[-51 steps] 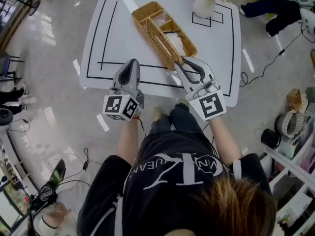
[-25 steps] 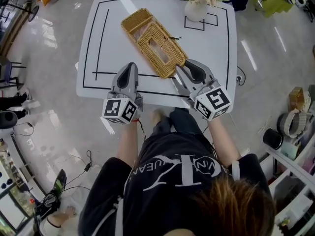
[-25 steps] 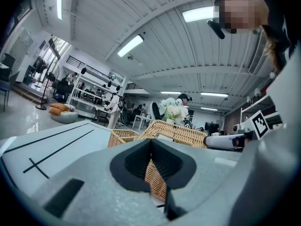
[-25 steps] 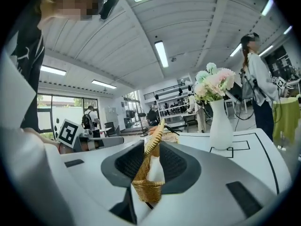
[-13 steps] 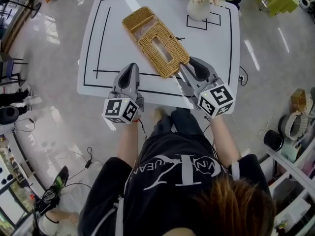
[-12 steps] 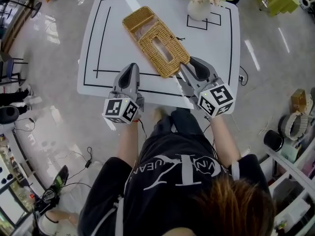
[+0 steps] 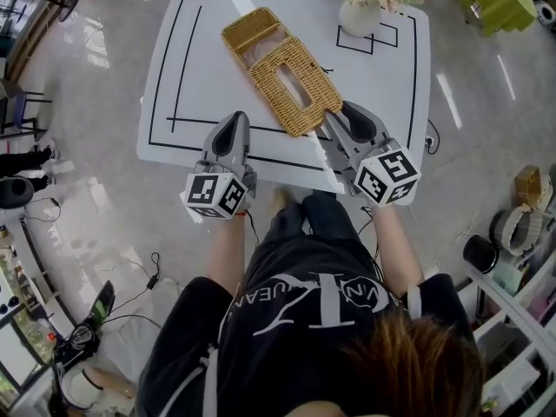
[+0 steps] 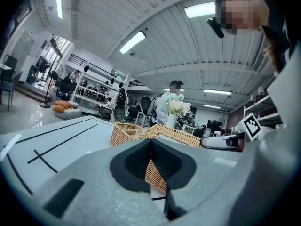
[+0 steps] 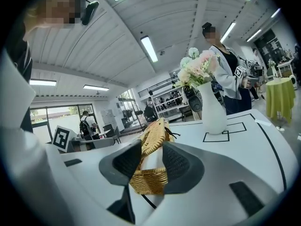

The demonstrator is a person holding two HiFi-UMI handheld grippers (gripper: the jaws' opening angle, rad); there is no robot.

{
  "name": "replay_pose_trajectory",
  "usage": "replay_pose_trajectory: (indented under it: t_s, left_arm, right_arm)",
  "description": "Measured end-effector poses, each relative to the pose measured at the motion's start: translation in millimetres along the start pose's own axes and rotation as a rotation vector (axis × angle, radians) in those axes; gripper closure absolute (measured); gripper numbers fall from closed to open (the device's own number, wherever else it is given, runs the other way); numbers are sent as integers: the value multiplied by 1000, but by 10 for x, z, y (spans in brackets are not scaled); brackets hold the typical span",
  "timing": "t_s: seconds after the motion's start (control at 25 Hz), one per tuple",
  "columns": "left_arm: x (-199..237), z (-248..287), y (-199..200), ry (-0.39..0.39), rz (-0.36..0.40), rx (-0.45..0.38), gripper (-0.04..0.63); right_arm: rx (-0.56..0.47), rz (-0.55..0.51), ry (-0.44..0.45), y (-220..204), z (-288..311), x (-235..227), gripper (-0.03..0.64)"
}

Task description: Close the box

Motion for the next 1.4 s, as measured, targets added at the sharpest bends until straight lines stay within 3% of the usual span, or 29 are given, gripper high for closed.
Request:
replay_pose_trajectory:
  t_s: [0.32,0.64,0.88,1.4]
  left_arm:
    - [29,-39,2,8,-8,-4,584]
    - [42,-126,-22,6,-24,-7,584]
    - [35,-123,-59,0,-28,0,584]
    - [64,-165,26,10,-10,-26,584]
  right_arm:
    - [20,-61,-28,73,-8,96,477]
    - [51,-35,-48,63,-56,112,472]
    - [97,-111,-75,8,-45,96,462]
    - [68,-126,-96,64,-83,28,460]
Point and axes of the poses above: the fingertips, and each gripper's own axes: z forward along the fingers, x to its left, y out of its top, the point moved 10 cm from there along -z, backward along the fingers
